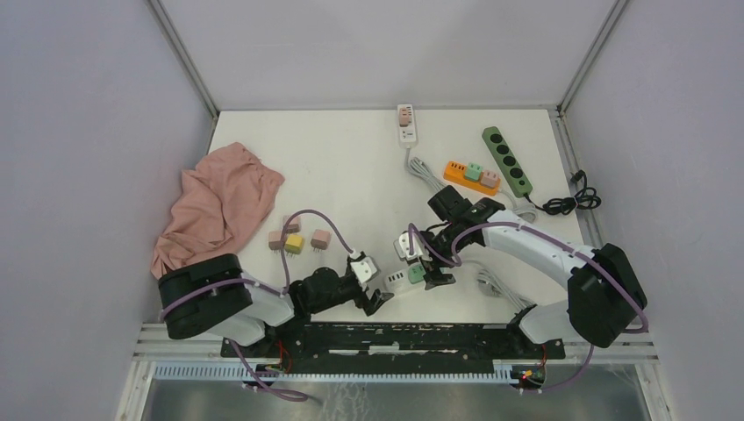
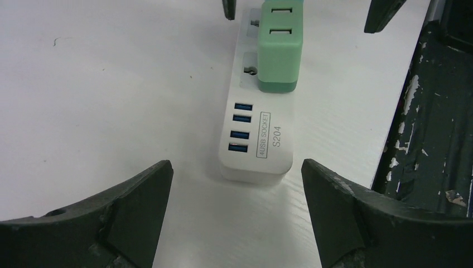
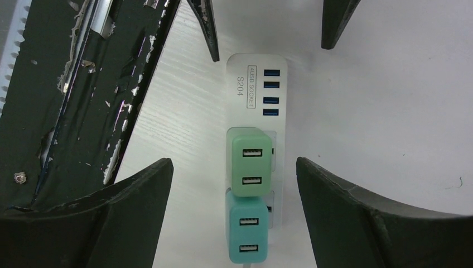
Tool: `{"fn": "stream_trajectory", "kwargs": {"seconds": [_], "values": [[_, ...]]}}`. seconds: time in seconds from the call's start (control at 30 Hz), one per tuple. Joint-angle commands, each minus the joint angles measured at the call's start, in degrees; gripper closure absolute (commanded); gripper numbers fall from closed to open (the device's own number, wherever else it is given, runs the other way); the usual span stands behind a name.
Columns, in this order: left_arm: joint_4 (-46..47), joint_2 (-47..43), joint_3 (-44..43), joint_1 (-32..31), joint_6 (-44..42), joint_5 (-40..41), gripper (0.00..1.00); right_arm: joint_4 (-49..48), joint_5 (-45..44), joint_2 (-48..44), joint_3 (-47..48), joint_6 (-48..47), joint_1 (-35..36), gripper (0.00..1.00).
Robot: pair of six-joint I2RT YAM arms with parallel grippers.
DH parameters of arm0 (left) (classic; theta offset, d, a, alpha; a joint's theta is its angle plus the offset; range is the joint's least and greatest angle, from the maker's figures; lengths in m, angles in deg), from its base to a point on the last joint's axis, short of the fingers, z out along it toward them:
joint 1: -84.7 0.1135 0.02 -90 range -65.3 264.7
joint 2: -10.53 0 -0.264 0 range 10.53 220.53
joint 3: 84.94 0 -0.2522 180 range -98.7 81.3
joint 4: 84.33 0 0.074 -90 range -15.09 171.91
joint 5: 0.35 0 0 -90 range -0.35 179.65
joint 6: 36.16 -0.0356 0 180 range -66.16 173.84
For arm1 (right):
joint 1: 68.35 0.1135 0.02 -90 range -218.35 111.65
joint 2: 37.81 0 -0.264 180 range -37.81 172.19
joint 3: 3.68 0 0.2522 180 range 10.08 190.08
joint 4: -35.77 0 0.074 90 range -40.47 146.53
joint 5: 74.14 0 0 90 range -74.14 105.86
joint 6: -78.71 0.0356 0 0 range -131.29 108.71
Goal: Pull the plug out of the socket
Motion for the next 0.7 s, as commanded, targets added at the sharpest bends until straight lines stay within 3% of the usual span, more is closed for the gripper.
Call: {"fn": "stream_trajectory", "kwargs": {"seconds": [0.0, 0.3, 0.67], "values": [[12.27, 4.84, -1.74, -0.63, -6.77, -1.98, 0.1, -1.54, -0.23, 0.46, -0.12, 0.31, 0.38, 0.13], [15.06, 12.81, -3.93, -0.8, -8.15, -3.17, 0.18, -2.64, -1.68, 1.1, -0.4, 0.51, 1.66, 0.16], [17.35, 18.27, -5.03, -1.08, -7.63, -2.37, 0.17, -4.3, -3.25, 1.79, -0.83, 1.35, 3.07, 0.25]]}}
